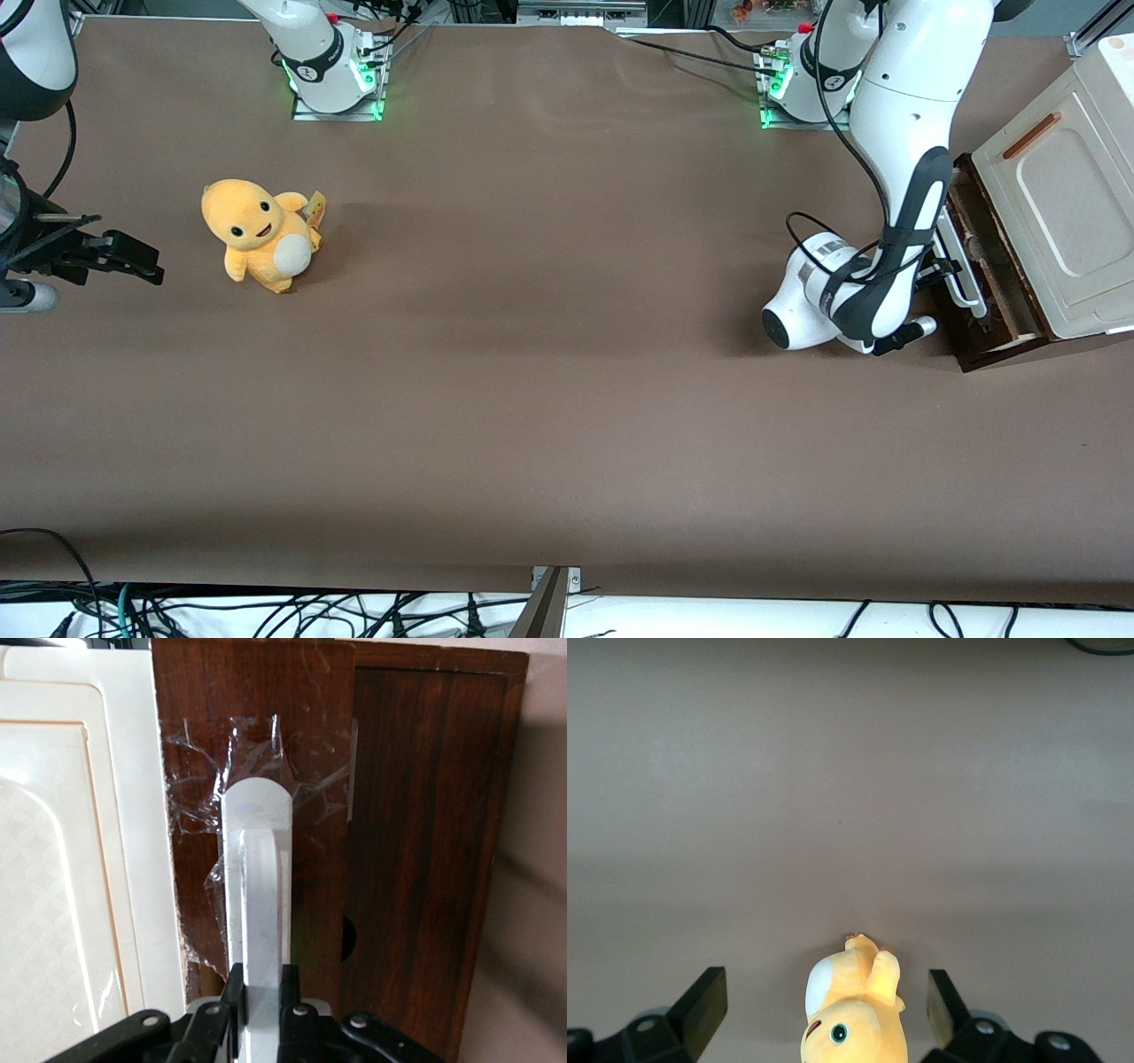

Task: Open lower drawer with left arm only
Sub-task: 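Pull the handle outward with the left gripper, sliding the drawer open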

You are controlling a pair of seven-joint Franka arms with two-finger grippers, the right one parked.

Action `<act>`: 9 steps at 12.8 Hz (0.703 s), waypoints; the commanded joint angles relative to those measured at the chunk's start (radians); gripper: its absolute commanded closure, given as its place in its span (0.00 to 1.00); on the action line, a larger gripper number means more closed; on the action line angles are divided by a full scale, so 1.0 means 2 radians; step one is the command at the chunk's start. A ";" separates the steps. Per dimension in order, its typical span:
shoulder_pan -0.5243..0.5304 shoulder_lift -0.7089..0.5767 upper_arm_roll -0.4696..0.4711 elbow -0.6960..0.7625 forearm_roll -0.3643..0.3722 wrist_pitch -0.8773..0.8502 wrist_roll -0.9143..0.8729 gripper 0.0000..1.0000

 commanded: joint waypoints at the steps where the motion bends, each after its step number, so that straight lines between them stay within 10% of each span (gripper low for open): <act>1: -0.010 -0.003 -0.002 0.010 -0.025 -0.023 -0.002 0.94; 9: -0.018 -0.003 -0.002 0.019 -0.039 -0.032 -0.002 0.94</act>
